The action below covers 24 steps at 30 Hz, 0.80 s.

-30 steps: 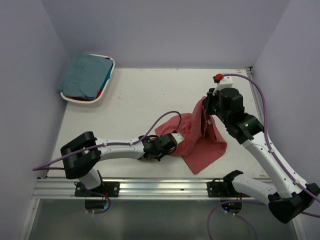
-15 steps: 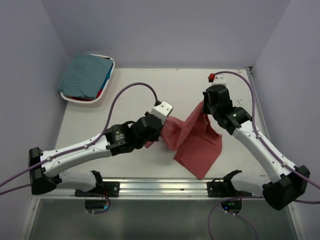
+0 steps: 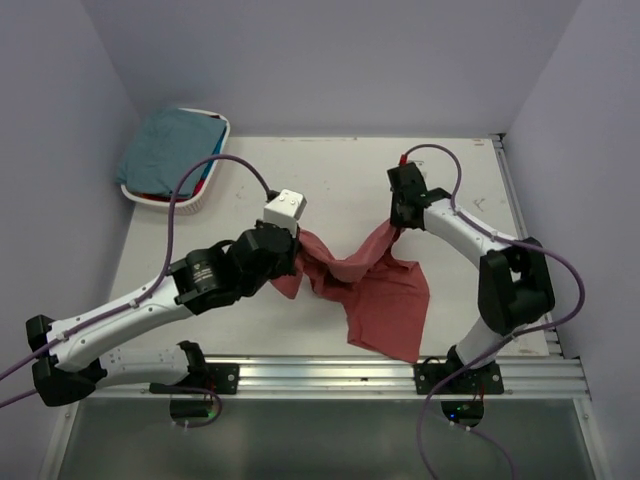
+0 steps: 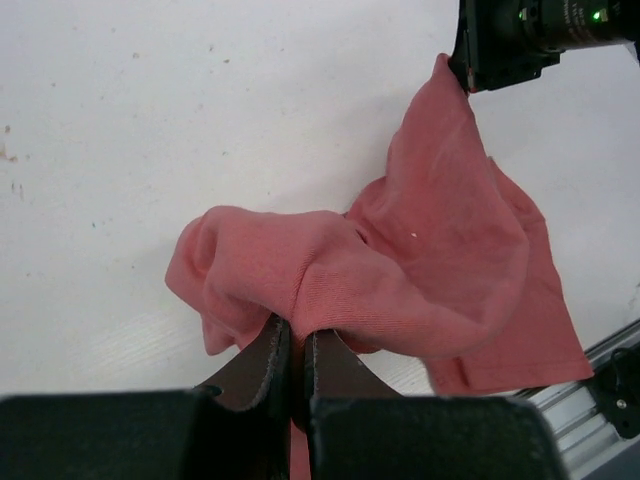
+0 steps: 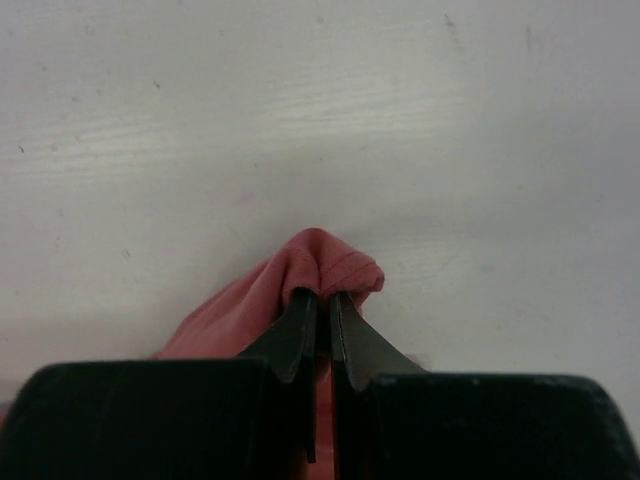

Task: Fold and stack the t-shirts
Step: Flatten out the tshirt

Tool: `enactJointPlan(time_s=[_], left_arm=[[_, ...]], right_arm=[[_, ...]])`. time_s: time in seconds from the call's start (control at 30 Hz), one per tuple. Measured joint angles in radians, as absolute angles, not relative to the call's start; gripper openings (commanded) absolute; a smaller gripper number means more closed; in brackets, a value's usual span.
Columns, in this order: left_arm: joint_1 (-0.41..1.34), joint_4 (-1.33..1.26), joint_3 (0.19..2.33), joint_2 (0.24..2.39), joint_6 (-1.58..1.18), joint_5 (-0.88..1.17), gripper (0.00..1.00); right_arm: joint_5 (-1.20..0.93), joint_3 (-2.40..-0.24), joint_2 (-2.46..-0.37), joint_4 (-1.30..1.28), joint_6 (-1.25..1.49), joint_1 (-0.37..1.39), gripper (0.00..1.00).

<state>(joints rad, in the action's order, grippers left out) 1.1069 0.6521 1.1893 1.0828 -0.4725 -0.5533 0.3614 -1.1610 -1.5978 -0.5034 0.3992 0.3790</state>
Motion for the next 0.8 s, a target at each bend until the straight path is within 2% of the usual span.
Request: enactJointPlan(time_s=[0.13, 0.4, 0.43, 0.47, 0.5, 0.53, 0.6, 0.8], left_arm=[[1.046, 0.643, 1.103, 1.100, -0.500, -0.528, 0.00], [0.987, 0.630, 0.947, 1.158, -0.558, -0.493, 0.00], [0.986, 0.628, 0.942, 1.159, -0.562, -0.492, 0.00], [0.982, 0.627, 0.939, 1.160, -0.566, -0.492, 0.00], [0.981, 0.624, 0.938, 1.160, -0.568, -0.492, 0.00], [0.977, 0.618, 0.937, 1.160, -0.569, -0.492, 0.00], [0.972, 0.607, 0.937, 1.159, -0.577, -0.492, 0.00], [0.961, 0.584, 0.934, 1.166, -0.584, -0.490, 0.00]], right_arm=[[0.294, -1.234, -1.733, -0.435, 0.400, 0.379, 0.00], [0.142, -1.357, -1.848, -0.286, 0.392, 0.379, 0.01], [0.124, -1.374, -1.863, -0.270, 0.390, 0.379, 0.14], [0.105, -1.386, -1.877, -0.258, 0.389, 0.379, 0.51], [0.089, -1.389, -1.885, -0.249, 0.390, 0.379, 0.65], [0.079, -1.385, -1.886, -0.243, 0.384, 0.379, 0.72], [0.065, -1.351, -1.869, -0.215, 0.381, 0.379, 0.76], [0.073, -1.168, -1.681, -0.215, 0.385, 0.379, 0.75]])
